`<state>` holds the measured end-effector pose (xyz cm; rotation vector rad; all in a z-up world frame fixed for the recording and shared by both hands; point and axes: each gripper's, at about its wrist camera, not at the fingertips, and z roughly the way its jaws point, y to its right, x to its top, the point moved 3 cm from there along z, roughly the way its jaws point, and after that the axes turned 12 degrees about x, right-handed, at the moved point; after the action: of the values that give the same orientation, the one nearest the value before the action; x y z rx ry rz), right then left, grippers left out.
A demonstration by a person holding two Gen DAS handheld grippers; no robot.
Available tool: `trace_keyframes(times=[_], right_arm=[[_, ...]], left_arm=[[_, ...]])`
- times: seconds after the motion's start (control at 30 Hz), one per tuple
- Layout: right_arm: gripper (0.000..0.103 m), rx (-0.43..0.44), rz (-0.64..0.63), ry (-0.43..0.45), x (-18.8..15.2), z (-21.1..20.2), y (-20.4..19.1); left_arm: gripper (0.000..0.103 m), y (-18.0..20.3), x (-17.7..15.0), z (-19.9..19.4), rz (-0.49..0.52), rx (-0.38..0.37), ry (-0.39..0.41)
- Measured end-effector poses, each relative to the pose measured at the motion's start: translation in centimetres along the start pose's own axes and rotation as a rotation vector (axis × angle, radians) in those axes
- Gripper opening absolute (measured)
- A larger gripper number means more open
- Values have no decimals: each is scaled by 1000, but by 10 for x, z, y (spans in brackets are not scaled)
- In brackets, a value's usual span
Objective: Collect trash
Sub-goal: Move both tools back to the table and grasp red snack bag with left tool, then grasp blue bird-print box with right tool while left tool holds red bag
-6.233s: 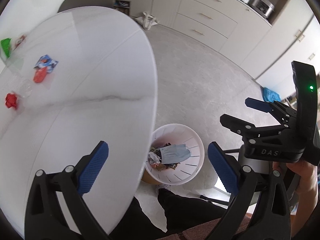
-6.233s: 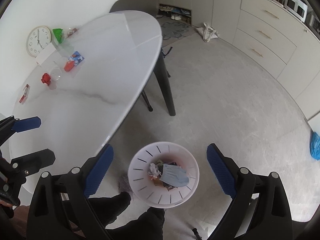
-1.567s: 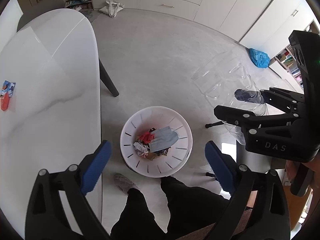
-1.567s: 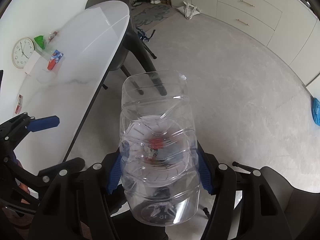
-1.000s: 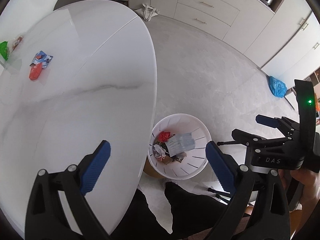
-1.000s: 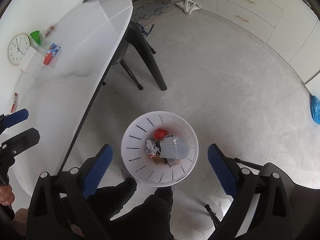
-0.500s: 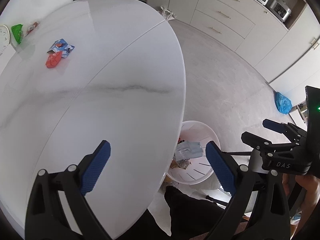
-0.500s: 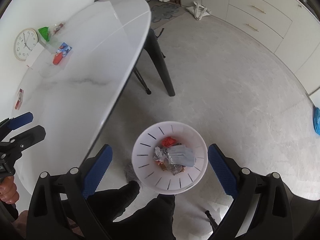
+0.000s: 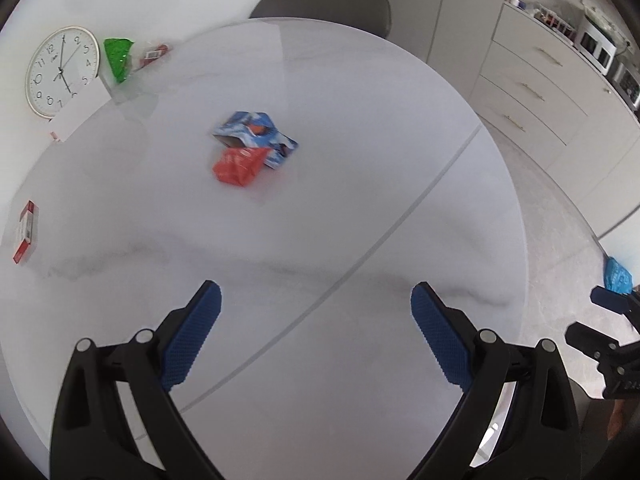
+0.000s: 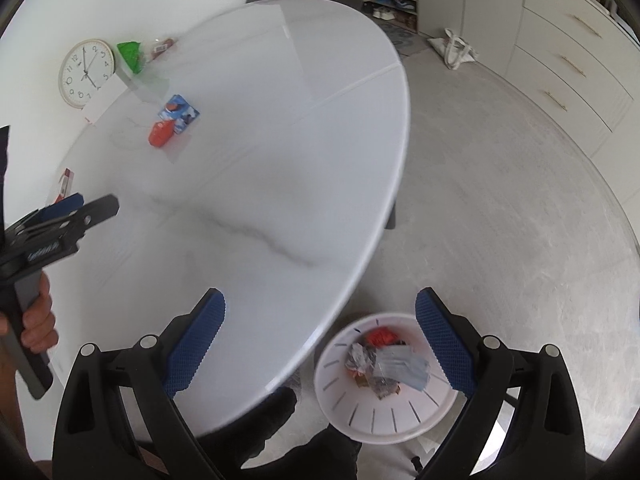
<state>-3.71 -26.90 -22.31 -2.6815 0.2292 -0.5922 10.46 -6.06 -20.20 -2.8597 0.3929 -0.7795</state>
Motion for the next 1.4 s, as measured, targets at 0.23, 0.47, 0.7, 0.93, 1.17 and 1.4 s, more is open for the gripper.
trace_keyframes(times=[0.23, 0.47, 0.7, 0.93, 1.17, 1.4], right_arm=[[96, 24, -81, -38, 51, 37, -32], [96, 40, -117, -66, 89, 67, -49], [96, 33, -134, -112, 104, 88, -47], [96, 32, -139, -131, 114, 100, -46], [96, 55, -201, -131, 125, 107, -62], [96, 104, -339, -130, 164, 131, -106]], left_arm=[[92, -49, 50, 64, -67, 67, 16], [92, -53, 79, 124, -12, 69, -32], [92, -47, 98, 162, 60, 54, -72], [72, -38, 99, 166, 57, 0, -45], [47, -39, 92, 156, 72, -7, -19], [45, -63, 79, 138, 5, -3, -10]])
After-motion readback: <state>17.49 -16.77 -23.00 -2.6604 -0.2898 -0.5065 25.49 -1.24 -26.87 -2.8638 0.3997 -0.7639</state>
